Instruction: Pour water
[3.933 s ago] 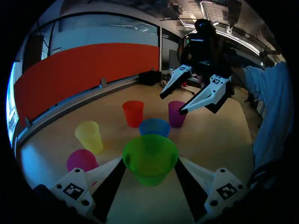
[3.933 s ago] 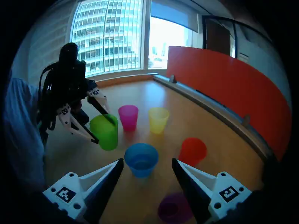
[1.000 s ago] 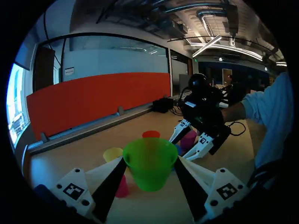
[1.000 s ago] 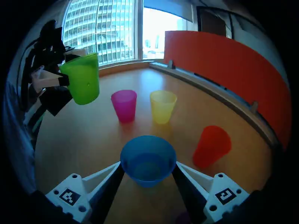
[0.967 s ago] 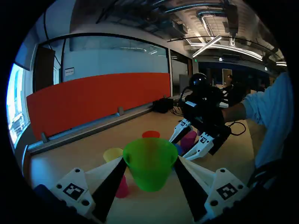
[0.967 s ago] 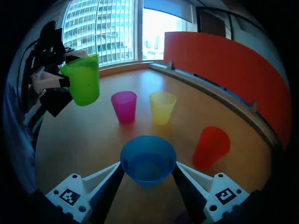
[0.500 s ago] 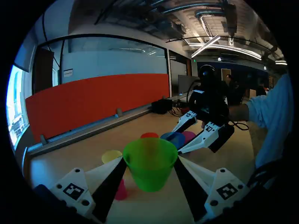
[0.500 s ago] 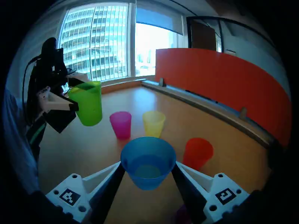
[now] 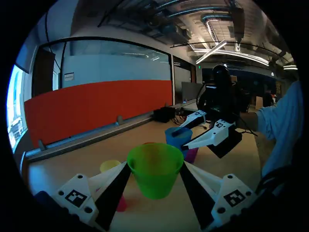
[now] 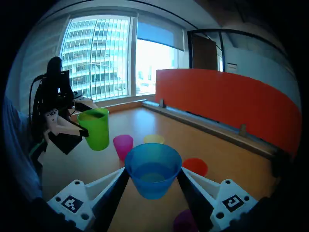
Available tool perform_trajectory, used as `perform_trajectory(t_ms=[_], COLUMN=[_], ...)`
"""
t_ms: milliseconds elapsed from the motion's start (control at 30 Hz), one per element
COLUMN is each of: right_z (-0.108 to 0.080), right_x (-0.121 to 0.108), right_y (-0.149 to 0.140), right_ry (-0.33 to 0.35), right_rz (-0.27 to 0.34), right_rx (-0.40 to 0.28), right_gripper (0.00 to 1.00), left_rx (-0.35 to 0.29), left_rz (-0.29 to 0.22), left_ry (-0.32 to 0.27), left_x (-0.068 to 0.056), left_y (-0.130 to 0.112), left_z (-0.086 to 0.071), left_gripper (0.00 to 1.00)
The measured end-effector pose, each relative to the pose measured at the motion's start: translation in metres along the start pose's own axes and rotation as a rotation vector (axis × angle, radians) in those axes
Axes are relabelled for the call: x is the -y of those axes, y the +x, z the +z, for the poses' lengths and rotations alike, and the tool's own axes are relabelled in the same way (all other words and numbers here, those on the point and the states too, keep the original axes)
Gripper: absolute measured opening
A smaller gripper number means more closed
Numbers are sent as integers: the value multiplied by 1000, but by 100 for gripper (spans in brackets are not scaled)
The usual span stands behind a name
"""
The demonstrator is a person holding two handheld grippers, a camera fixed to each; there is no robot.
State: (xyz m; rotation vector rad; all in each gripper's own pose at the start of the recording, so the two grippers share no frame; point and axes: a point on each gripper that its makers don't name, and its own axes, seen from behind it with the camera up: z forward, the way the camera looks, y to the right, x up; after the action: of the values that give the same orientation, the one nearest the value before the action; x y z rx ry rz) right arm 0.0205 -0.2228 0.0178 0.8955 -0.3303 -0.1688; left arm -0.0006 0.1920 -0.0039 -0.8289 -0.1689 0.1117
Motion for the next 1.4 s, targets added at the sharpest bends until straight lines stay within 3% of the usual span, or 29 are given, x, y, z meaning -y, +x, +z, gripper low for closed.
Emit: perform_trajectory(t_ms=[700, 1400], right_z=[-33, -46], right_x=[-17, -21], right_y=[58, 86], right_ry=[-61, -84], right_rz=[-29, -57], right_rx=[-171, -229], right_gripper=[88, 88], left_rx=[-56, -123], left_rz=[-7, 13], left_ry=[-40, -74], left_x=[-7, -18], left_y=[19, 38], left_z=[16, 26], left_gripper=[87, 87])
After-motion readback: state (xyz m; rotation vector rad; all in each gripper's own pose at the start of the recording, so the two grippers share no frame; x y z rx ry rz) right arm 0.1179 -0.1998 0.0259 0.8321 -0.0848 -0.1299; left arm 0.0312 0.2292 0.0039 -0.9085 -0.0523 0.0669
